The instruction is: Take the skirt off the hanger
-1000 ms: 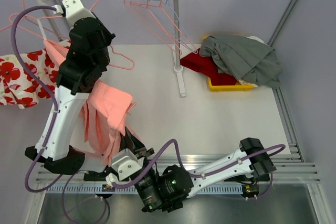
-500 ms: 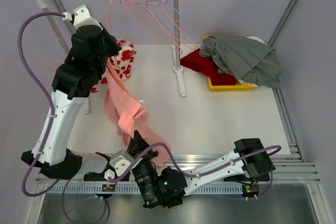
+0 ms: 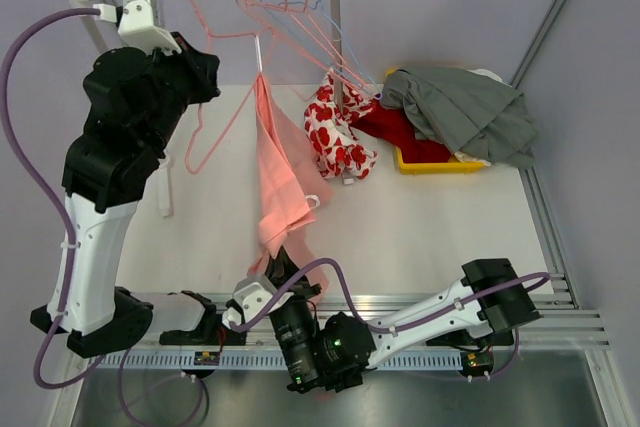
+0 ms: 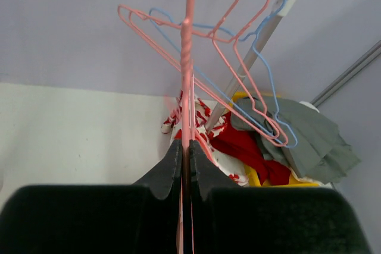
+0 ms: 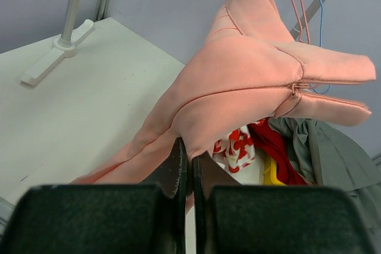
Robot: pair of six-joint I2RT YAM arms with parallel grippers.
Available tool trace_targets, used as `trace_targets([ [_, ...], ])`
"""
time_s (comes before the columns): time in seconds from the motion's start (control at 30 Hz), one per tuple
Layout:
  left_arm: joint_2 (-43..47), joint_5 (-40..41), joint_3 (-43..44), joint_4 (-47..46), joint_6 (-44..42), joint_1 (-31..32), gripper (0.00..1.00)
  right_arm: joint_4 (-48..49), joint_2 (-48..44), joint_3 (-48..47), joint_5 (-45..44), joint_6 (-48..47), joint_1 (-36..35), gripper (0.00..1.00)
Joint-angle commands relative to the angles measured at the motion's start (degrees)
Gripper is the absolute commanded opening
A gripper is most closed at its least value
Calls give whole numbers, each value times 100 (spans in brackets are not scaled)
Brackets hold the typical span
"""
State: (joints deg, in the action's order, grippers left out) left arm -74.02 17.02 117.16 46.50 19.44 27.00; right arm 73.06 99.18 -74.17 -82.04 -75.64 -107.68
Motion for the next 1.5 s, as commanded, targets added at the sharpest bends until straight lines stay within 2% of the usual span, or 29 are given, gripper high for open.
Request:
trace_targets([
  [0.0, 168, 170, 246, -1055, -344, -46, 0, 1589, -258, 43, -14, 163, -148, 0],
  [0.2, 28, 303, 368, -977, -459, -46, 0, 1598, -267, 280, -277, 163, -166, 0],
  [0.33, -165, 136, 1182, -319, -336, -46, 0, 1589, -434, 649, -392, 374, -175, 0],
  [0.43, -184, -356, 1494, 761, -134, -46, 0, 1580, -531, 676, -208, 322, -87, 0],
  [0.47, -96, -479, 1354, 1216, 49, -37, 0, 1580, -566, 676, -155, 287, -17, 0],
  [0.53, 184, -918, 899, 1501, 235, -29, 0, 1597, -618, 667, -58, 251, 334, 0],
  [0.57, 621, -1076, 200, 1581, 375, -11, 0, 1598, -645, 667, -58, 234, 483, 0],
  [0.67, 1370, -1612, -718, 1773, 508, 51, 0, 1484, -820, 746, 83, 277, 1204, 0],
  [0.7, 1494, -2031, -756, 1905, 508, 51, 0, 900, -899, 755, 100, 434, 1640, 0],
  [0.77, 1601, -2499, -756, 2239, 499, 51, 0, 55, -1215, 834, 223, 1285, 1995, 0],
  [0.8, 1792, -2971, -974, 2206, 499, 138, 0, -1019, -1364, 886, 293, 1680, 2136, 0],
  [0.87, 2092, -3387, -1405, 1813, 499, 226, 0, -2927, -1935, 887, 583, 3915, 2645, 0],
  [0.9, 2302, -3667, -1598, 1714, 560, 226, 0, -5496, -2137, 782, 767, 5021, 2838, 0],
  [0.93, 2348, -3731, -1818, 1705, 578, 235, 0, -6618, -2496, 546, 1186, 6990, 3258, 0],
  [1.0, 2392, -3384, -1864, 1888, 570, 235, 0, -7426, -2823, 675, 1217, 7693, 3437, 0],
  [1.07, 2383, -2926, -1776, 2160, 517, 235, 0, -7104, -3280, 1149, 770, 7388, 3438, 0],
  [1.13, 2392, -2327, -1732, 2214, 464, 235, 0, -7796, -3710, 1290, 393, 7720, 3438, 0],
  [1.2, 2409, -1914, -1758, 2171, 464, 226, 0, -7721, -4001, 1379, 189, 7495, 3481, 0],
  [1.23, 2444, -1799, -1802, 2109, 481, 235, 0, -7484, -4298, 1449, 197, 6867, 3560, 0],
  [1.3, 2480, -1536, -1978, 1872, 508, 235, 0, -6905, -4546, 1415, 407, 6379, 3937, 0],
  [1.37, 2480, -1255, -2118, 1714, 561, 235, 0, -6910, -4679, 1055, 899, 6027, 4315, 0],
  [1.4, 2454, -1132, -2154, 1678, 561, 226, 0, -6962, -4653, 688, 1301, 5912, 4821, 0],
  [1.47, 2357, -641, -2250, 1669, 561, 226, 0, -7042, -4294, 265, 1707, 5561, 5394, 0],
])
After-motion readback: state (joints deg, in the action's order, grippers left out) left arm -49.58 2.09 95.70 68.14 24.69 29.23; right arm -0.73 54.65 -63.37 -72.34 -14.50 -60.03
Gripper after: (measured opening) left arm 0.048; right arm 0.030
